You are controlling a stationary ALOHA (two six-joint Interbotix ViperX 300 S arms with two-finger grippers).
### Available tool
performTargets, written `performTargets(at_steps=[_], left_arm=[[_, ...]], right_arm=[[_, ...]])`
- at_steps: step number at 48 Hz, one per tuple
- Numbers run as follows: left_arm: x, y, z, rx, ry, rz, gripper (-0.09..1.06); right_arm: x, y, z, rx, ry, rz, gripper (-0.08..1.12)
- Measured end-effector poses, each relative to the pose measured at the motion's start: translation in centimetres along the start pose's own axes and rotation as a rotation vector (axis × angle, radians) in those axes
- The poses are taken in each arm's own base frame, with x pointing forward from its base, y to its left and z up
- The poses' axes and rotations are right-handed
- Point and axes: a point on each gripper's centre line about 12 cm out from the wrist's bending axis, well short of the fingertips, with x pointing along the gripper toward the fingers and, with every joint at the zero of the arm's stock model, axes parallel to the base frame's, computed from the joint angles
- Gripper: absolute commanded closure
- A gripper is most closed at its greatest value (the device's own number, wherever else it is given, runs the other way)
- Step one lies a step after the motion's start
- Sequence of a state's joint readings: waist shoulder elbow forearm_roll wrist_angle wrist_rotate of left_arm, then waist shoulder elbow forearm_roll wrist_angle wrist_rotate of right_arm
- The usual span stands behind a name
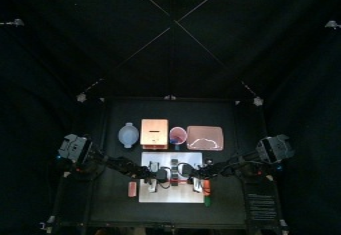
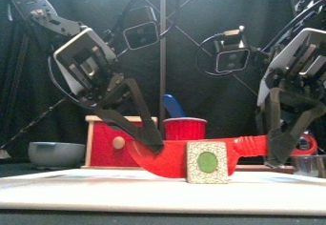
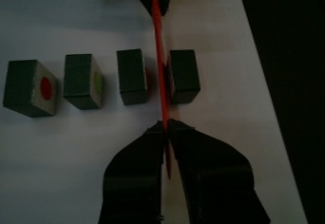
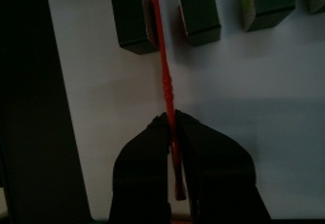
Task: Place sushi on board then cut the sushi with the knife then place the pieces on the plate
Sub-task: Cut the sushi into 4 pieces
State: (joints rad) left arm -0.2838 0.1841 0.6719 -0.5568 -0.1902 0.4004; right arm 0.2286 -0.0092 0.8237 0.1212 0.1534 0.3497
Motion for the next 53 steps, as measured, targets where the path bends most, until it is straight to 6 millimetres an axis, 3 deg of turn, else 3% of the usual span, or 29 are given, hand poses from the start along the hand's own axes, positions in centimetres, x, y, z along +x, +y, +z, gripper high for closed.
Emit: performTargets(at_steps=[24,43,53], left_arm=[[-0.3,-0.3,0.6,0.013,-0.017,-0.009,0.45],[-3.4,0.8,4.5,0.077,-0.141,-0.007,0.41],[-4.2,2.0,5.6,0.088,-0.181,0.018,0.25]], right_arm=[[-0.8,0.6,0.5,-0.024,-0.009,0.01,0.66],[-5.5,1.2,2.8,-0.075,-0.079,0.025,0.66],[-7.4,0.7,2.8,-0.055,-0.116,0.032,0.66]])
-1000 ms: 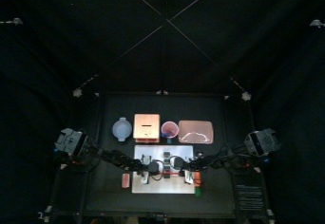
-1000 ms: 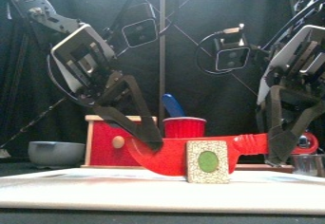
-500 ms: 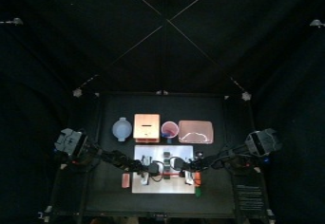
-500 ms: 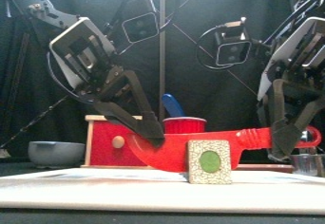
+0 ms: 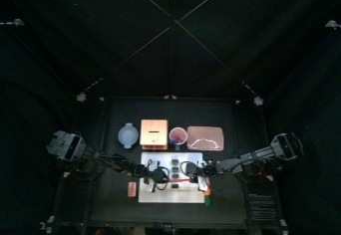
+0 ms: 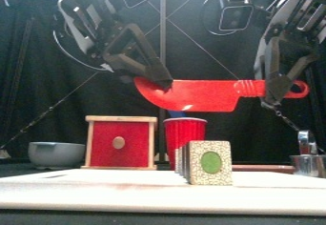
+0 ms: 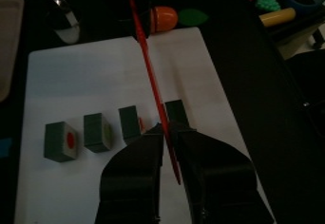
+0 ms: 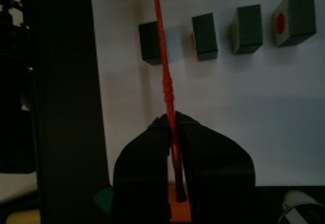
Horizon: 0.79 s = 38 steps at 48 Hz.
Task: Place sushi on board then cut the sushi with the knife then place the pieces on the plate
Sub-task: Cut the sushi into 4 pieces
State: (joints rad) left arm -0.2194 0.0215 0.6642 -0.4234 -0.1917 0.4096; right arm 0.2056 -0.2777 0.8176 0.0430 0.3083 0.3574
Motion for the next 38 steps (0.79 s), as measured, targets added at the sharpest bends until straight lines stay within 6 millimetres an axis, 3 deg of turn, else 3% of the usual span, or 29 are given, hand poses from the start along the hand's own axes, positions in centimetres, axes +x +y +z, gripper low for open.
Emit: performTargets(at_steps=[12,25,38], left_arm=[[-0.2,0.5,0.5,0.014,-0.028,0.014,0.07],[-1.1,1.5,1.7,0.041,-0.097,0.044,0.06],[-1.5,2.0,1.3,0.051,-0.162,0.084,0.06]], right_arm=[[-2.5,-0.8,-1.4,0.015,-0.039,0.012,0.66],[-5.5,-1.9,-3.7,0.066,-0.091,0.036,0.66],[-7.4,-3.4,-7.3,0.14,-0.073,0.045,0.64]])
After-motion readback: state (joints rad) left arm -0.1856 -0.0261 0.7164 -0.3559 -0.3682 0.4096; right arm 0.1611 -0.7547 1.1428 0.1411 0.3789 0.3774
